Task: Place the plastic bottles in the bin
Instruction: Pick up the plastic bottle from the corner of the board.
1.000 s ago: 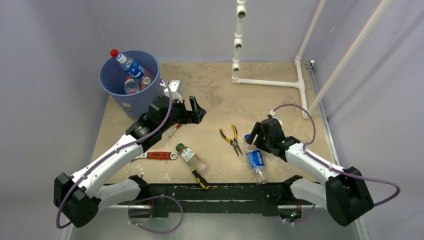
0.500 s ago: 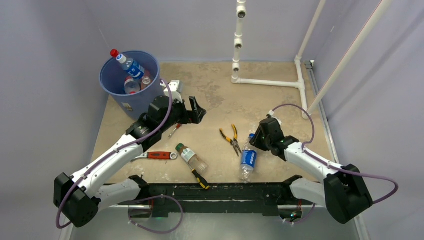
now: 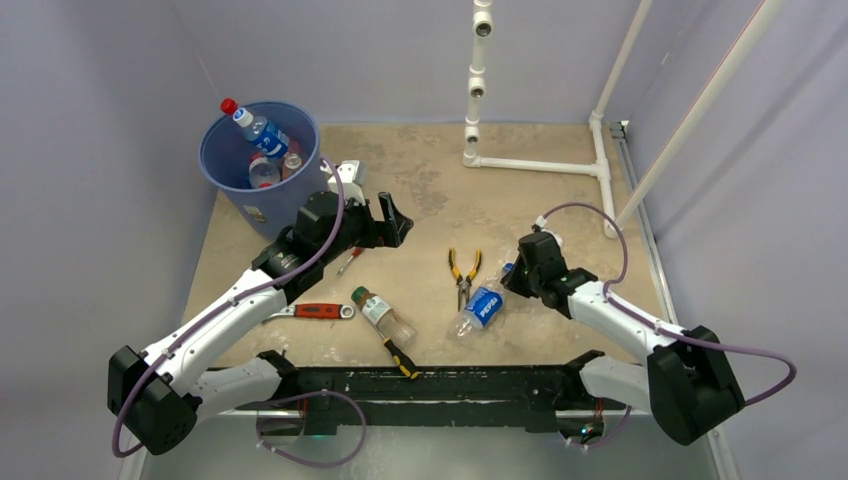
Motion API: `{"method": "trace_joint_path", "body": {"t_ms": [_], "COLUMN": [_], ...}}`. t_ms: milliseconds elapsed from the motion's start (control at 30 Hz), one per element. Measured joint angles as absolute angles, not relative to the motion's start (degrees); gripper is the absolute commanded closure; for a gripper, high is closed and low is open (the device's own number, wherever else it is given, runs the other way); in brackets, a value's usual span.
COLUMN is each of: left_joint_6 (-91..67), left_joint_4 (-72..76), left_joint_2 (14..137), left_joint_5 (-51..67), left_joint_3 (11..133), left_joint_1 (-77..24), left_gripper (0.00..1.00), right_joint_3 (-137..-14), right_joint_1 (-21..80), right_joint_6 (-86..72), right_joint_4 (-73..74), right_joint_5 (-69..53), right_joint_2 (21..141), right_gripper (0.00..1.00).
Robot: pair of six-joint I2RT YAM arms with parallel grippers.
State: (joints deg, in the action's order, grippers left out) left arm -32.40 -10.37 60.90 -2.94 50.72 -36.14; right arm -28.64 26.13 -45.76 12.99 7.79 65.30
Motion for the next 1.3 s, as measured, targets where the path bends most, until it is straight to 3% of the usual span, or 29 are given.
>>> {"method": "trace_joint_path", "body": {"t_ms": [233,367,633,900,1100,1300], "left_joint_6": [-32.49,-33.50,-34.96,-36.49,-42.76,-42.37], "left_joint_4": [-10.28,-9.45,-0.47,17.15,25.98,25.87], "left_joint_2": [60.90,60.01,54.00,58.39,69.58,71.40], "left_joint_5": [-2.94,-2.94,-2.11,13.61,27.18,29.12], "left_joint_3": [50.63,49.15,47.81,52.10,57.10,58.87], "left_joint_1": [-36.14,-36.14,-36.14,-36.14,-37.74,-43.72], "left_gripper": [0.04,0.04,0.01,0.01,0.01,0.04], "right_joint_3": [-36.88,-41.78,-44.29,-39.38,-38.85,-38.50], "right_joint_1": [26.13,26.13,26.70,29.87,30.37,30.76], "right_joint_6": [-40.80,-35.27,-23.86,-19.35,-18.50,-17.72], "right_joint_4": [17.08,18.02,8.01,-4.95,-8.71,-8.49], "right_joint_5": [8.54,6.92,-13.82,-30.39,-32.71,-32.73], "right_joint_2": [64.47,58.02,40.91,32.88,32.84,32.23], "right_gripper": [1.00,1.00,1.00,1.00,1.00,1.00]}}
